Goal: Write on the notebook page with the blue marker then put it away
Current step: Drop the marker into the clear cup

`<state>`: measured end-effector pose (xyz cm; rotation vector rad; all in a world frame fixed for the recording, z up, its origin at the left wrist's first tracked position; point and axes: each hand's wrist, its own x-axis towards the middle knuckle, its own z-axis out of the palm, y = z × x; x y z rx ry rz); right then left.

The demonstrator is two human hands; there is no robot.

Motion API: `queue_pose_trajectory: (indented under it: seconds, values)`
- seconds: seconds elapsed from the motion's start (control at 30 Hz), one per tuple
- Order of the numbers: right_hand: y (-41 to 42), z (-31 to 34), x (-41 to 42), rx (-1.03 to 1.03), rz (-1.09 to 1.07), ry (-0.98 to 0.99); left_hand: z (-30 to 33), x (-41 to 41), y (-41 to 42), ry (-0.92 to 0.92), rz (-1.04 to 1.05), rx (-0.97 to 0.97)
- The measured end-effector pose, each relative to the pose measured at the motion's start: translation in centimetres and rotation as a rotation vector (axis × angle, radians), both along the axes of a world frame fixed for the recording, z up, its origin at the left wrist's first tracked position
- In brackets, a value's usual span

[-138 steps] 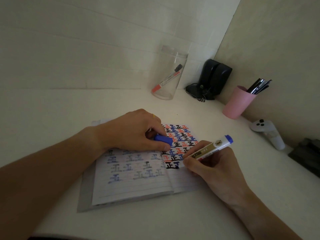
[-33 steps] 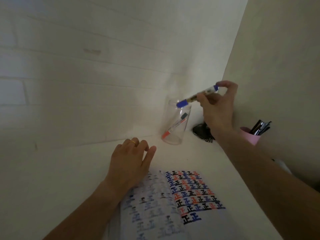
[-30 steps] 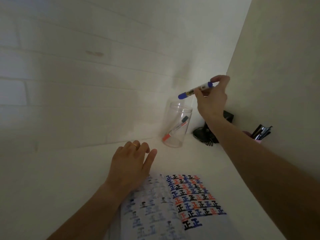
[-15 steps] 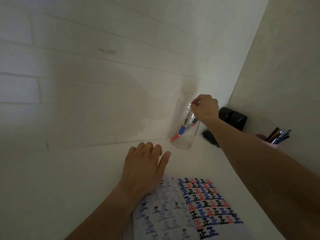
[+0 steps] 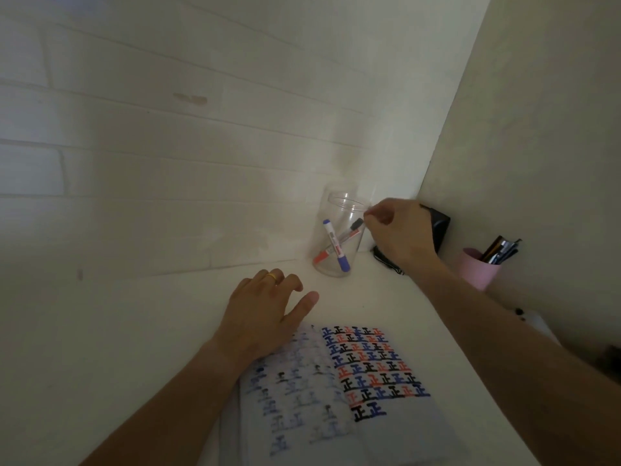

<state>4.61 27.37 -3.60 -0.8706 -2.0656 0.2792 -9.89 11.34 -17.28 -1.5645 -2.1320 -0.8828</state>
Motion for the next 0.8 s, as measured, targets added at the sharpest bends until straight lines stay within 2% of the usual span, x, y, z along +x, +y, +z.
queue_pose_trajectory:
  seconds: [0.13, 0.27, 0.4, 0.57, 0.8]
  values:
    - [-4.1, -4.8, 5.3, -0.117, 0.008, -0.148, 0.6, 1.0, -1.3, -0.104, -0.140, -0.112]
    - [-6.0, -10.4, 8.9, -0.199, -0.032, -0.247, 1.1, 2.5, -2.1, -0.122, -0.268, -0.231]
    - [-6.5, -14.1, 10.4, -0.143, -0.093, -0.335, 1.0, 3.1, -1.9, -0.107, -0.342, -0.312]
    - [-5.7, -15.5, 10.2, -0.026, -0.105, -0.388, 0.5, 1.8, -0.7, -0.064, -0.374, -0.325]
    - [-6.0, -15.3, 10.2, -0.049, -0.114, -0.375, 0.6, 1.8, -0.8, -0.061, -0.392, -0.307]
